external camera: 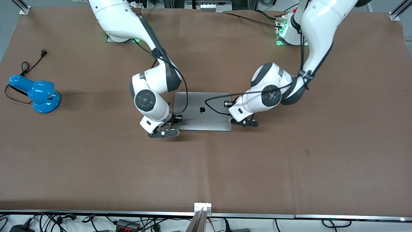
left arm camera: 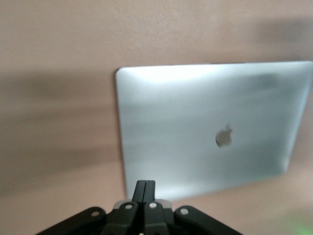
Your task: Close laptop with both arms from behind
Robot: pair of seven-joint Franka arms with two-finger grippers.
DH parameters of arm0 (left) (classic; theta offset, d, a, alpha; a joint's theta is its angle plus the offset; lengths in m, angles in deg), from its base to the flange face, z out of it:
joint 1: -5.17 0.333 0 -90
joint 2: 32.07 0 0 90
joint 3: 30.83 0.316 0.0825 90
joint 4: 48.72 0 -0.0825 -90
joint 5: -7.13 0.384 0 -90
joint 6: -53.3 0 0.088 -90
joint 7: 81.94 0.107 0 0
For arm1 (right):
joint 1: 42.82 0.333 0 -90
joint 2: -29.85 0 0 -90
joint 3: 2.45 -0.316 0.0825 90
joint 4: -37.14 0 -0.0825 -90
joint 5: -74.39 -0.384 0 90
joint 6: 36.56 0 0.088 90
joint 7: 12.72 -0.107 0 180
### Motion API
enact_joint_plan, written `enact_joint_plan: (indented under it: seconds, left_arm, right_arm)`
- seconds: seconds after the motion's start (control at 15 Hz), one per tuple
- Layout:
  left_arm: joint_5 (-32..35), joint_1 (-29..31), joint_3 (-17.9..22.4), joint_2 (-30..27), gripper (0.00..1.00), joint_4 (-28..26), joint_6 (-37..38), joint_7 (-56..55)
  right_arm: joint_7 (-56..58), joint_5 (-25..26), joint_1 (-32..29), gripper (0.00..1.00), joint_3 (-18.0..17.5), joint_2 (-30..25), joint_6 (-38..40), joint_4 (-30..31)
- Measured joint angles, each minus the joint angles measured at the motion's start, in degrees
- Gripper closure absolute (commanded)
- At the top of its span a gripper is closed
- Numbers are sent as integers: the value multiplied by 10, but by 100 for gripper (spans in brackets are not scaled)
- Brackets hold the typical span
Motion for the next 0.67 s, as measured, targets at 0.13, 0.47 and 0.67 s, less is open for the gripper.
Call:
enact_joint_plan:
  seconds: [0.13, 0.47, 0.67]
  left_arm:
    - [0, 16, 0, -58, 100, 0, 60, 0]
    - [1, 38, 0, -204, 100, 3, 183, -3]
    - [1, 76, 1, -292, 100, 6, 242, -1]
  right_arm:
    - [0, 6, -1, 100, 19, -27, 32, 0]
    - [33, 28, -3, 6, 74, -80, 105, -1]
    - [43, 30, -4, 0, 104, -108, 127, -1]
